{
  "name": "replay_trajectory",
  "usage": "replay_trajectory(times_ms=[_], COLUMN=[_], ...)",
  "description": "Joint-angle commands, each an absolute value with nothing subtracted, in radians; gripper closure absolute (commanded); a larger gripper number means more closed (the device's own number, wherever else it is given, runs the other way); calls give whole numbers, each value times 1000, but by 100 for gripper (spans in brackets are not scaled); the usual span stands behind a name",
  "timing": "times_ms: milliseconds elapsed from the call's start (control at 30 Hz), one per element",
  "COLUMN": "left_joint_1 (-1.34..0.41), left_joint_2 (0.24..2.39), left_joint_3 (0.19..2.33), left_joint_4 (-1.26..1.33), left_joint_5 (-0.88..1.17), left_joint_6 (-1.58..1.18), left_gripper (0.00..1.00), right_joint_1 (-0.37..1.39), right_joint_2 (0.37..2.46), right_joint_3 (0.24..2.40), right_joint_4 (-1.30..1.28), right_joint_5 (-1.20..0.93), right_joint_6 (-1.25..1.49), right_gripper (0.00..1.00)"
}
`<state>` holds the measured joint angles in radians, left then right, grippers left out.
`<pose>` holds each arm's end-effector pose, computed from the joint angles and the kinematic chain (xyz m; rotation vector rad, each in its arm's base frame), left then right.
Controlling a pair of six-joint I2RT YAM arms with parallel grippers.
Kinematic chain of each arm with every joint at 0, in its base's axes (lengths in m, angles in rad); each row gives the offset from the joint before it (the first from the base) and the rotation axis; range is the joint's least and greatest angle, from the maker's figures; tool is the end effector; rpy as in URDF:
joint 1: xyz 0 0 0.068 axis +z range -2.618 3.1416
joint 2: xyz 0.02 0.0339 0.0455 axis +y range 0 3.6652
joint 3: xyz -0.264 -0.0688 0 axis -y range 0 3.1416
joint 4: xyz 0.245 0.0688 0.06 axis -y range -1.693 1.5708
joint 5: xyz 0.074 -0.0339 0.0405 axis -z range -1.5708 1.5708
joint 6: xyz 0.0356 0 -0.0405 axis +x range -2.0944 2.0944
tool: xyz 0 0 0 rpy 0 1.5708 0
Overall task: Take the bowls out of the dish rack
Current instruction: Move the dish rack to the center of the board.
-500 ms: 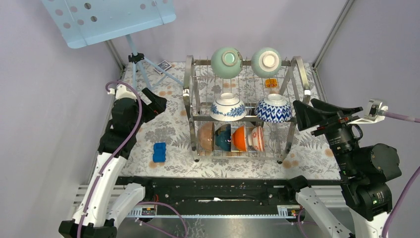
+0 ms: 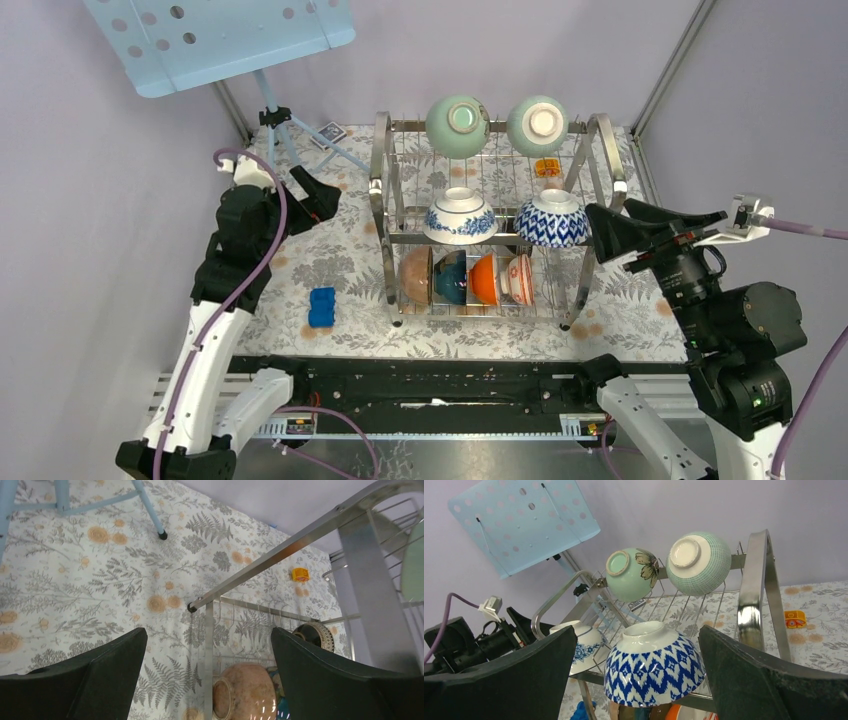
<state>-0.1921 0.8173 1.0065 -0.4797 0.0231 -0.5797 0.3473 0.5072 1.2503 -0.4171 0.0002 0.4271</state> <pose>0.1704 -0.0340 0.3797 -0.3496 1.8660 -0.5525 0.0309 0.0112 0.4868 0.0510 1.2719 0.6697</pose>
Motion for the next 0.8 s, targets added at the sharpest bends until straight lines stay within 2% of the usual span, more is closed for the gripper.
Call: replay_trajectory(times_ms=[0,433,767], left_joint_1=[-195,-196,-214], left_joint_2=[854,800,836], left_joint_3=[1106,1047,1075], left_joint_4=[-429,-348,-381], left_joint_5=[56,139,126], left_joint_6=[-556,-581,-590], left_gripper=[1,1,1], right_joint_1=[356,386,469], right_joint_2=[569,974,1246], right_joint_3=[1316,1777,2123], right_joint_4=[-412,-595,-822], right_joint_5=[-28,-20,194], right_joint_6=[381,378,369], right_gripper=[0,1,0])
